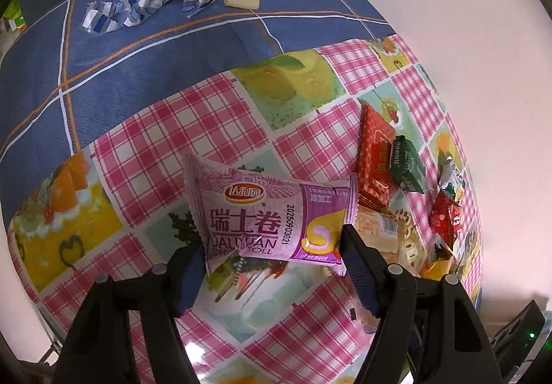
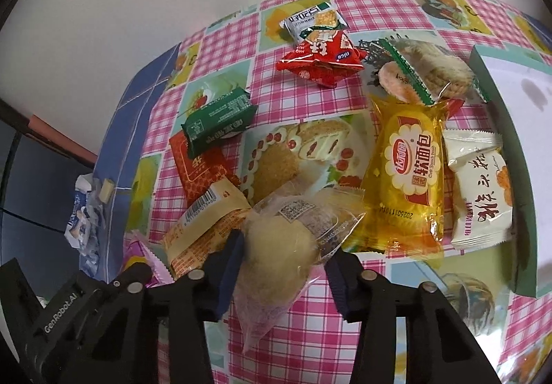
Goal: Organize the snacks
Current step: 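Lift the pink Swiss roll with the left tool while the right tool grasps the clear-wrapped bun, then place the Swiss roll in the white tray with the left tool while the right tool places the bun there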
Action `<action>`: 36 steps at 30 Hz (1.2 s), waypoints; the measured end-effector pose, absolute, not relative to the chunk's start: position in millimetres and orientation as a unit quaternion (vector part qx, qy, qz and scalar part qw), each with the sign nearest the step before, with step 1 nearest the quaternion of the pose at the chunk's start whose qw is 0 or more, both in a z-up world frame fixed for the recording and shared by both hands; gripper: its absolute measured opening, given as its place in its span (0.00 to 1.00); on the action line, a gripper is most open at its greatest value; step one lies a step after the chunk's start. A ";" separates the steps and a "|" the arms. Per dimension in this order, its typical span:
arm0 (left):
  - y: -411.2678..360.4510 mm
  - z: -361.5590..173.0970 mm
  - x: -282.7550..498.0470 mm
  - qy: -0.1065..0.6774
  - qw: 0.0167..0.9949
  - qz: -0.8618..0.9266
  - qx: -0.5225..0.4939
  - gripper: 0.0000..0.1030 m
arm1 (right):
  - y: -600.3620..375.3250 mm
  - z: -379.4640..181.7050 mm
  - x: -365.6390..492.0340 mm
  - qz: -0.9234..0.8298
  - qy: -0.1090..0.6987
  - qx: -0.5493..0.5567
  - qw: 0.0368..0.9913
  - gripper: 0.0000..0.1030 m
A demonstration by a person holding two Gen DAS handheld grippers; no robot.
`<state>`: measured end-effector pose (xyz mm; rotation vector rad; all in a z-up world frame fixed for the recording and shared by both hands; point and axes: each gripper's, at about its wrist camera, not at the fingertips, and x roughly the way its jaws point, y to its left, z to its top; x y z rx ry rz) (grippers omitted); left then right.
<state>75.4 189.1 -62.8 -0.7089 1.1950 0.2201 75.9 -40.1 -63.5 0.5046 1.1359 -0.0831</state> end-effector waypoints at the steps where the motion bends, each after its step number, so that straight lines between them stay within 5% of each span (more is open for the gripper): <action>1: 188.2 -62.2 75.3 0.549 0.763 0.100 -0.325 0.72 | -41.1 -62.6 74.6 -0.038 0.532 0.236 0.812 0.44; 20: 139.2 -22.8 77.5 0.531 0.803 0.055 -0.265 0.72 | -109.1 -6.2 36.3 -0.045 0.485 0.287 0.825 0.42; 36: -30.1 -1.6 87.8 0.536 0.827 -0.098 -0.135 0.72 | -268.2 10.9 -9.2 -0.205 0.434 0.330 0.813 0.42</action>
